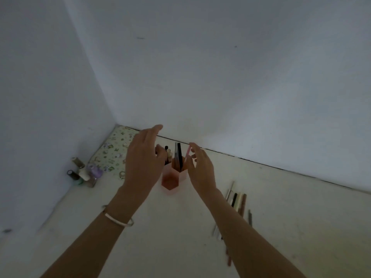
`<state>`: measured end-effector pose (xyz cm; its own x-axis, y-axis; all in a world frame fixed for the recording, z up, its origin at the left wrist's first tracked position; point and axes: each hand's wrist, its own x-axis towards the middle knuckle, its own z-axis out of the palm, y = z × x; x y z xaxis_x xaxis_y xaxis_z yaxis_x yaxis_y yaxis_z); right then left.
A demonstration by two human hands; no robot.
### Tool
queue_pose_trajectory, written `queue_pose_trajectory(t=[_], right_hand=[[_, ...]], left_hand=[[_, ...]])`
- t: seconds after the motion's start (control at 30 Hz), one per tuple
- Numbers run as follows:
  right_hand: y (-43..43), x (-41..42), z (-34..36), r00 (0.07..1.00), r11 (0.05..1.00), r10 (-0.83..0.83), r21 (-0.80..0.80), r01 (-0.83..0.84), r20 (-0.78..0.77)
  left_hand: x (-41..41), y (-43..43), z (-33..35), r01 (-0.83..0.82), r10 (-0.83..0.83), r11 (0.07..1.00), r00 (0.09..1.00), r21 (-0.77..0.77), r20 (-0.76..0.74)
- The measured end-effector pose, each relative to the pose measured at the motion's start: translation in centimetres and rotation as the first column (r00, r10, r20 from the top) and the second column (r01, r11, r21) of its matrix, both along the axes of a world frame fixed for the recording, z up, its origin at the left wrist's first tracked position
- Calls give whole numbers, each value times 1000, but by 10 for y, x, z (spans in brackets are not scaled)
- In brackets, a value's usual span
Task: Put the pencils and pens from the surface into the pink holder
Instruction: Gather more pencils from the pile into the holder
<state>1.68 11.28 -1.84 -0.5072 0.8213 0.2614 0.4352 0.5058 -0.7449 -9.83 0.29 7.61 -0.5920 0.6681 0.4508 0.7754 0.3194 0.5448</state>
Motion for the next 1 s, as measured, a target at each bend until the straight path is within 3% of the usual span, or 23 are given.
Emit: queue_pose_trajectory(t=[0.1, 0.2, 0.3, 0.43, 0.77, 1.0], right_hand=[[7, 17, 11, 984, 987, -145, 56, 151, -104], [26, 49, 30, 951, 962, -274, -50, 270, -143], [39, 87, 44, 929, 941, -335, -113, 320, -157], [46, 135, 45, 912, 919, -385, -148, 365, -141], [27, 203, 6, 884, 865, -466, -220, 451, -20], [14, 219, -14, 878, 841, -475, -262, 472, 58]], left_hand=[[31, 9, -10, 68, -68, 998, 998, 14, 15], [75, 29, -40, 209, -176, 963, 966, -168, 192], [116, 47, -87, 328, -114, 816, 898, -476, 424], [150, 52, -131, 386, -46, 656, 878, -649, 476], [173, 65, -142, 323, -59, 658, 923, -681, 380], [165, 73, -139, 427, -13, 622, 843, -656, 537]])
